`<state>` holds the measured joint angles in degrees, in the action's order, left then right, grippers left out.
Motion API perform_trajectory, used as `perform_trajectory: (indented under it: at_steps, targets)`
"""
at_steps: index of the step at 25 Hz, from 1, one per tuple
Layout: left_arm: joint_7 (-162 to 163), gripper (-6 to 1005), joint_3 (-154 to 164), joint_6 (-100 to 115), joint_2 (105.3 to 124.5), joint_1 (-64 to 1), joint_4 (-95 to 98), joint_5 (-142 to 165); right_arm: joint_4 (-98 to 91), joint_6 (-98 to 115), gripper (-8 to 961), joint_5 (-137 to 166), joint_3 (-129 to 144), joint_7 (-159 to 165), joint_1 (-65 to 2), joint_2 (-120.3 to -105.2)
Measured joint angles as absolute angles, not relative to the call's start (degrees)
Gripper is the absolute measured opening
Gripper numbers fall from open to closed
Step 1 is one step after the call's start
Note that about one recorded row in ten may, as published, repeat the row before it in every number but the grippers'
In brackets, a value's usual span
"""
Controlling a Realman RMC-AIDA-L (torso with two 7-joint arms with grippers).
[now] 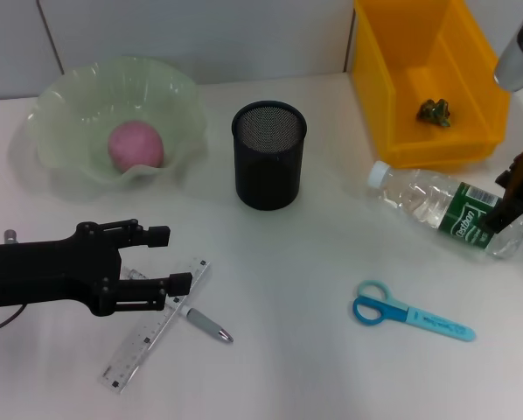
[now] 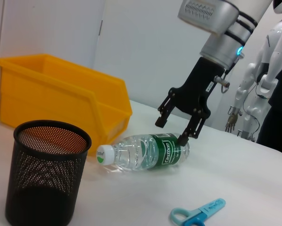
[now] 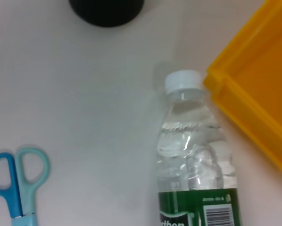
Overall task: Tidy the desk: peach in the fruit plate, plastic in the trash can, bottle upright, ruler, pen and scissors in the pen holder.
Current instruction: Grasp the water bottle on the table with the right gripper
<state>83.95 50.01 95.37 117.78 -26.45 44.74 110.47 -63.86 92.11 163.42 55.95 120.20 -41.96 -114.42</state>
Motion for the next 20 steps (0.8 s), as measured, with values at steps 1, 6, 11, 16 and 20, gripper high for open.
perform_trajectory:
  at_steps: [1, 6, 11, 16, 20]
  targets:
    - [83.95, 810, 50.01, 95.37, 117.78, -26.45, 44.74, 110.47, -63.27, 91.71, 800, 163.52, 55.96, 120.12, -42.02, -114.49]
    - [83.95, 810, 50.01, 95.40, 117.77, -26.45, 44.74, 110.47, -60.68, 88.79, 800, 163.65, 56.17, 119.52, -42.06, -114.88]
    - [83.94, 810, 50.01, 95.53, 117.72, -26.45, 44.74, 110.47, -57.32, 85.70, 799, 163.95, 56.57, 119.44, -42.17, -115.17]
    - [83.88, 810, 50.01, 95.56, 117.67, -26.45, 44.74, 110.47, -54.74, 83.06, 800, 164.04, 57.14, 119.37, -42.45, -115.41]
    - [83.68, 809, 50.01, 95.57, 117.59, -26.45, 44.74, 110.48, -54.10, 81.85, 800, 163.94, 57.28, 119.36, -42.46, -115.76]
